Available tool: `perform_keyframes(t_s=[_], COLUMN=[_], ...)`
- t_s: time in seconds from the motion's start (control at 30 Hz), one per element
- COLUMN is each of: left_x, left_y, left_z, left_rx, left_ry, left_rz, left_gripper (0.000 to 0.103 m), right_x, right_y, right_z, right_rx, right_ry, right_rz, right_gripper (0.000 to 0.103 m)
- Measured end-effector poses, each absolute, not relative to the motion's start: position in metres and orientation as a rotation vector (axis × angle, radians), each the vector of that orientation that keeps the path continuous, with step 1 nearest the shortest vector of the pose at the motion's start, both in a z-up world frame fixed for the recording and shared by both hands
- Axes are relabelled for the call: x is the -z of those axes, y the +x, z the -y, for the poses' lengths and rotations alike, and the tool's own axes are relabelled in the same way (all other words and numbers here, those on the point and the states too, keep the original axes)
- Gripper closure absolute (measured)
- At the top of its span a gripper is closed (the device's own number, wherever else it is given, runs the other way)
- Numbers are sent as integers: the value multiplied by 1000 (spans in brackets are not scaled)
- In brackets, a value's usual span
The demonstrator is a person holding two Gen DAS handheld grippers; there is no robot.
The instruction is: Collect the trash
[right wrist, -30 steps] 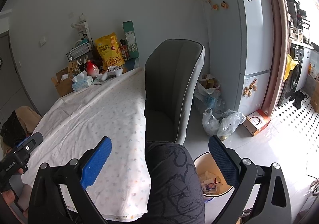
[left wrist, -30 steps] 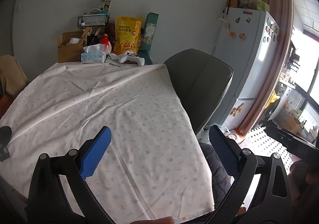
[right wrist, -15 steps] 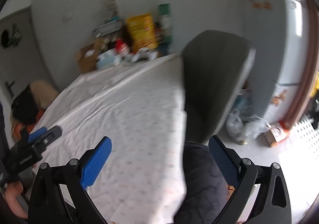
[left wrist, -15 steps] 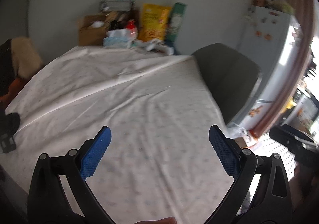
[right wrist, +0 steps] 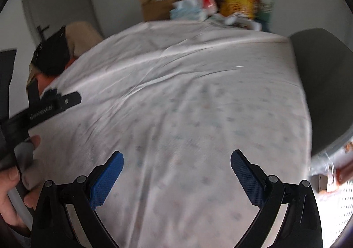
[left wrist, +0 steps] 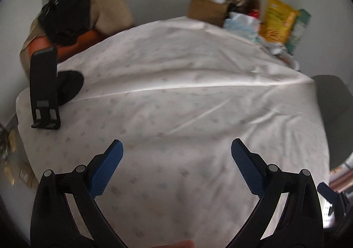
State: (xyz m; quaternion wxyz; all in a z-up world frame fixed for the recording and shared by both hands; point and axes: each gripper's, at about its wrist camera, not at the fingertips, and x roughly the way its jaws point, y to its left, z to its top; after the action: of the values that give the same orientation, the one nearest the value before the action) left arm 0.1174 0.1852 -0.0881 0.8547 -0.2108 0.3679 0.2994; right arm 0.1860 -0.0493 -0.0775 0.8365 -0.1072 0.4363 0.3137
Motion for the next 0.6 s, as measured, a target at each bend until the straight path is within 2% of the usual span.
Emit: perform_keyframes(t_s=[0.33,0.6], left_x=[113,119], left_y=[144,167], left_z=[-197,-196], left_rx=[-710,-824], left_ry=[-444,-410], left_rz=[-861,-908], left_gripper=[6,4], right_x=[103,104], right_y=[217,221], right_z=[9,10], right_rx=[-715,-734], right_ry=[-370,-359], right_rz=[-928,-904], right_gripper=[7,6])
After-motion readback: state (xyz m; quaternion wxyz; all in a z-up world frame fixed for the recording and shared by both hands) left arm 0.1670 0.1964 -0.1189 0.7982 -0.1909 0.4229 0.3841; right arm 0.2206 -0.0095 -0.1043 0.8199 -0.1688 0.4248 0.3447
